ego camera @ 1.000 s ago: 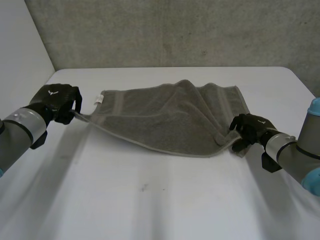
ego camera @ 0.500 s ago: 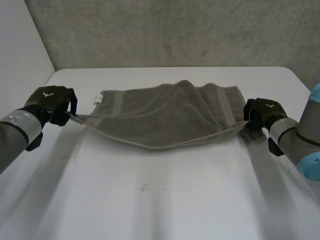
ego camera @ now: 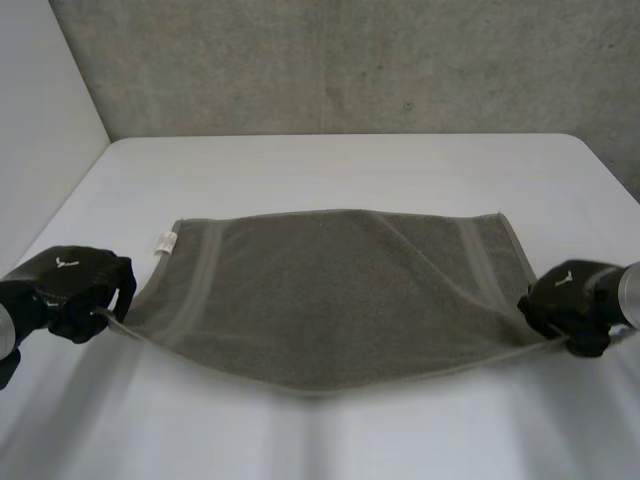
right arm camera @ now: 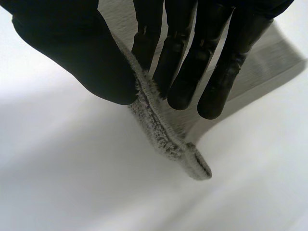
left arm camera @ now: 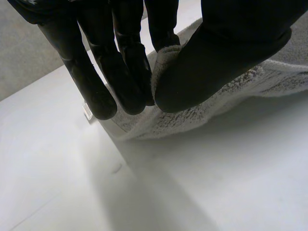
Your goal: Fold the towel.
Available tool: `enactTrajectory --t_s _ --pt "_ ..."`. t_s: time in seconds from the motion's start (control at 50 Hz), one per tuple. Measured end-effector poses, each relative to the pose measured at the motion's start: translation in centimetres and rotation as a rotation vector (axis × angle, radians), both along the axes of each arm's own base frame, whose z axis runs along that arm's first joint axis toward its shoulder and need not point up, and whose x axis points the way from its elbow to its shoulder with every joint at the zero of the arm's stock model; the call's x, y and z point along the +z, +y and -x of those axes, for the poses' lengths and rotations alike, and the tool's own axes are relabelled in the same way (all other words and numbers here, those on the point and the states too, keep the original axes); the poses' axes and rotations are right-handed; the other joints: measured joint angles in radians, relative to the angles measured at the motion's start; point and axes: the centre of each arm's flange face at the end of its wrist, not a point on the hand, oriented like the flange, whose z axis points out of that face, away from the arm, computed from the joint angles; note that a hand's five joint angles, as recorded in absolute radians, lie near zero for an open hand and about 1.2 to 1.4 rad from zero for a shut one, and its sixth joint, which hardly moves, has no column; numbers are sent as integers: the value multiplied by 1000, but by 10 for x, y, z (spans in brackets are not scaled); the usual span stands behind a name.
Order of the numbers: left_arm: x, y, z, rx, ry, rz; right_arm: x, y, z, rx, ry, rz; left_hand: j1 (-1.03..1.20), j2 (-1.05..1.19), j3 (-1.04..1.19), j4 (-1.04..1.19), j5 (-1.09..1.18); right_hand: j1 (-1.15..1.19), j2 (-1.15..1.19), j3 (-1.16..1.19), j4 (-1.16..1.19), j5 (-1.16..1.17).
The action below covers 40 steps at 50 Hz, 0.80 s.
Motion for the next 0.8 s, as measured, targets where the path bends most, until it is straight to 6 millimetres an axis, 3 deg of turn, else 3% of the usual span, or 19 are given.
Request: enactTrajectory --t_s 0.18,0.28,0.32,0.36,0.5,0.58,0.62,0.64,0.66,0.8 --pt "-4 -25 2 -22 12 23 -1 -26 -8 14 -11 135 0 0 0 0 0 0 0 0 0 0" --pt "-15 -67 15 -25 31 53 -24 -64 -33 25 -32 264 0 0 0 0 0 0 0 0 0 0" --pt "-16 -73 18 -22 34 59 -27 -69 -37 25 -34 284 0 0 0 0 0 0 0 0 0 0" --pt "-21 -105 34 0 49 94 -42 -90 -54 23 -42 375 0 0 0 0 0 0 0 0 2 0" --pt "-32 -157 63 34 56 171 -65 -127 -73 13 -66 541 0 0 0 0 0 0 0 0 2 0" --pt "-38 -180 75 43 62 212 -72 -143 -78 6 -77 615 0 0 0 0 0 0 0 0 2 0" --pt "-38 -180 75 43 62 212 -72 -143 -78 6 -77 615 0 0 0 0 0 0 0 0 2 0" --pt "-42 -195 82 51 73 243 -73 -146 -79 2 -80 632 0 0 0 0 2 0 0 0 2 0" --pt "-43 -199 84 54 76 250 -77 -157 -82 -8 -84 680 0 0 0 0 2 0 0 0 2 0" --pt "-54 -224 88 101 84 302 -80 -175 -85 -24 -97 752 0 0 0 0 2 0 0 0 2 0"
